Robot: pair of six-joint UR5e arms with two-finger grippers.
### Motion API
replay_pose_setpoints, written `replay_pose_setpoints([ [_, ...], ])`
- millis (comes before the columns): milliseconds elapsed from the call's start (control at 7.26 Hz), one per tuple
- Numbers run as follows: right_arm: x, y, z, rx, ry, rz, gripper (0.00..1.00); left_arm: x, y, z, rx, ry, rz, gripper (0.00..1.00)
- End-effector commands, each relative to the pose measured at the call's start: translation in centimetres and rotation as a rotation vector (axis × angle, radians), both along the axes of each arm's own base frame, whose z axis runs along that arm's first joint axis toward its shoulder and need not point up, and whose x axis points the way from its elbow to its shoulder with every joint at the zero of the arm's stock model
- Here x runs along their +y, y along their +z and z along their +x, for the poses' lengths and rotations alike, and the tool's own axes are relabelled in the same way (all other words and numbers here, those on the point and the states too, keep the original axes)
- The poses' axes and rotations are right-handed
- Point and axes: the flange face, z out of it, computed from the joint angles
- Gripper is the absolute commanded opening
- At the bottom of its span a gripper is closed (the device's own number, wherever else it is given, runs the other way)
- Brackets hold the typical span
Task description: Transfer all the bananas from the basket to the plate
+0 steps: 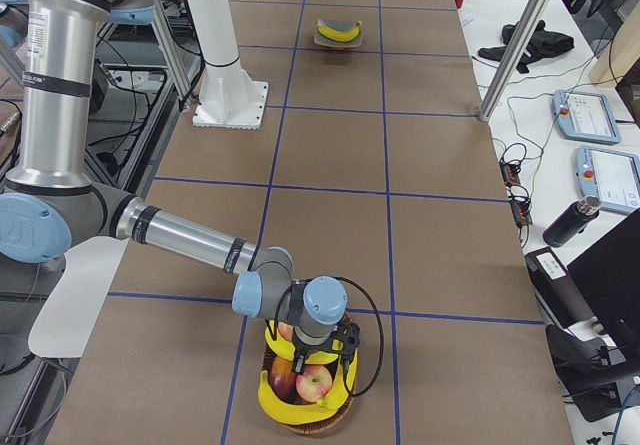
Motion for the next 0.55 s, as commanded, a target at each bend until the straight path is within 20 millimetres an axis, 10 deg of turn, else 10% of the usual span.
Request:
replay_pose_setpoints([
  [0, -0.5, -1.9, 0.0, -0.004, 0.0, 0.037, 0.0, 0.0, 0.1, 0.1, 0.0, 0.001, -0.002, 1.0],
  [413, 1.0, -6.2, 0.9, -0.003, 0.017, 0.074, 0.0, 0.0, 0.3, 0.1, 0.001, 0.002, -0.007, 1.0],
])
